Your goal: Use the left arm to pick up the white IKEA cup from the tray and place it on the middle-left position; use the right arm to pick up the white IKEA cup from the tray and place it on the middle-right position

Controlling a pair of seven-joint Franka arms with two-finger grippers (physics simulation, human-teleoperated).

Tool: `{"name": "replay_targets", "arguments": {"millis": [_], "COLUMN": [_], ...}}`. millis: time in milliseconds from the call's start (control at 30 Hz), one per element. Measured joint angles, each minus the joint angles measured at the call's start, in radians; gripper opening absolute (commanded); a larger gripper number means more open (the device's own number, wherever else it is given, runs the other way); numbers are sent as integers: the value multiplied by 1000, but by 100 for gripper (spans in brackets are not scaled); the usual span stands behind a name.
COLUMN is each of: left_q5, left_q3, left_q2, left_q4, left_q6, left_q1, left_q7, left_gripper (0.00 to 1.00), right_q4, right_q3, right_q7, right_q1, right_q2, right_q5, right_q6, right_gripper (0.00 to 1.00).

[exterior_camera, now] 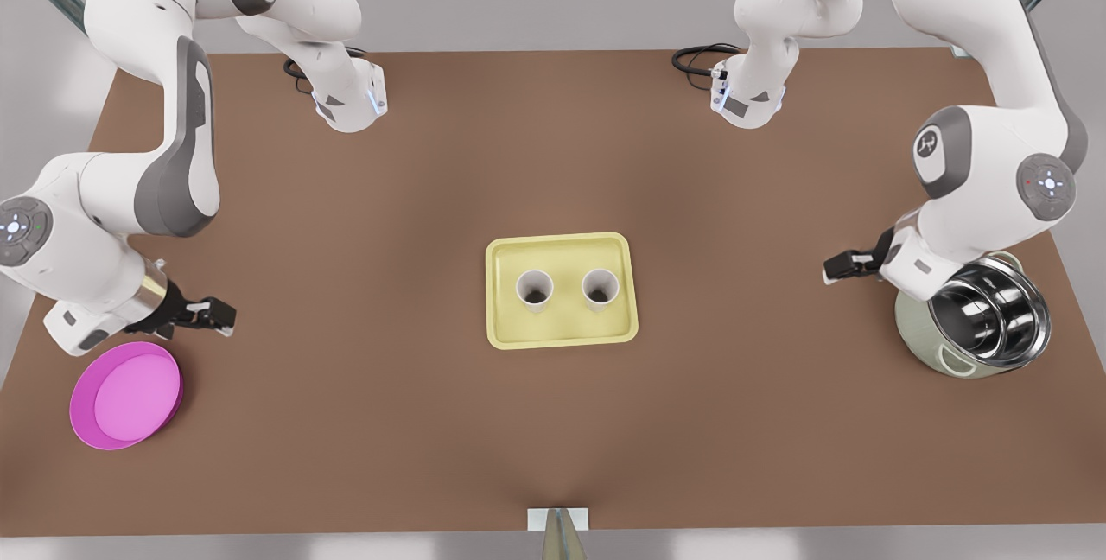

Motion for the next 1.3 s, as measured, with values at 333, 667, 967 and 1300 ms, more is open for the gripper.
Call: {"name": "replay_targets", "arguments": {"millis": [333, 667, 967, 1300], "left_q5": [122, 143, 155, 175], "left_q3": [-3, -5, -4, -4], "left_q2": [117, 312, 261, 311], "left_q4": [-11, -65, -239, -287], "left_q6": [148, 315, 485, 641], "left_q1": [-479, -549, -603, -620], "left_q7": [-112, -326, -443, -531], "left_gripper": [100, 100, 100, 100], "right_q4": [8, 86, 67, 0], "right_q3": [3, 74, 106, 113], "right_q7": [28, 187, 301, 373], "right_q1": [307, 506, 574, 593], "right_q2": [47, 241, 325, 394], "right_q5": [-3, 4, 7, 9], "right_q6": [43, 148, 207, 223], "right_gripper": [100, 100, 100, 100]}}
